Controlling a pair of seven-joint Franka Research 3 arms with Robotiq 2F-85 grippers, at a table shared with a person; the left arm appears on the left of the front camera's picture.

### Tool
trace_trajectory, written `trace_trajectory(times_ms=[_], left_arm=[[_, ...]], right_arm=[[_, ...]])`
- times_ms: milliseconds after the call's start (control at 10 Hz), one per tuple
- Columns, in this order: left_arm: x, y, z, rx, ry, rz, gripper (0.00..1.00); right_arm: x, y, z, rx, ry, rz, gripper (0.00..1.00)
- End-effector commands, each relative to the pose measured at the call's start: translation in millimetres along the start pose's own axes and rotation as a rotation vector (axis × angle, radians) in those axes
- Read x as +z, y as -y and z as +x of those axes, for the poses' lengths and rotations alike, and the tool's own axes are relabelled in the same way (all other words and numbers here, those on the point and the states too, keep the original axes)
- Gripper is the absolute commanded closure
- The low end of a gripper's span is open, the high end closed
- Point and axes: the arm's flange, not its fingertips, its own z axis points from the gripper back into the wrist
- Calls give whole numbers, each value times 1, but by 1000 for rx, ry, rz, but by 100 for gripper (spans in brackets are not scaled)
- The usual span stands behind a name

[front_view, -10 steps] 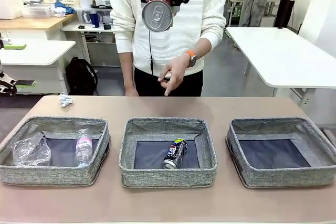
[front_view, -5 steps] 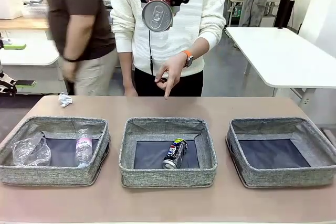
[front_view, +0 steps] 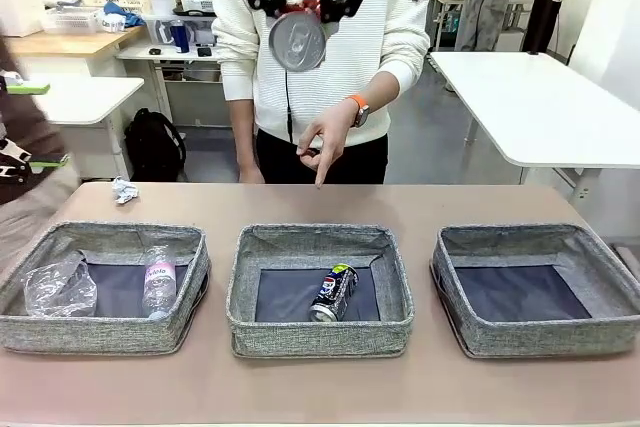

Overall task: Sort the waste into the appropriate baskets.
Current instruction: Place the picked waste into the Fabric basket indicated by the person.

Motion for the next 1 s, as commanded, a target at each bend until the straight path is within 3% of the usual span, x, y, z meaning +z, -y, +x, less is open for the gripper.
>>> trace_trajectory(times_ms=[0, 300, 500, 900], left_arm=[[0, 3, -1, -4, -2, -14, 0], [0, 3, -1, -4, -2, -14, 0], [0, 3, -1, -4, -2, -14, 0], [0, 3, -1, -4, -2, -14, 0]], right_arm=[[-65, 28, -25, 96, 52, 79, 65], [-158, 51, -44, 180, 11, 187, 65], [-202, 62, -43, 181, -22, 160, 65], [-244, 87, -22, 123, -47, 172, 65]])
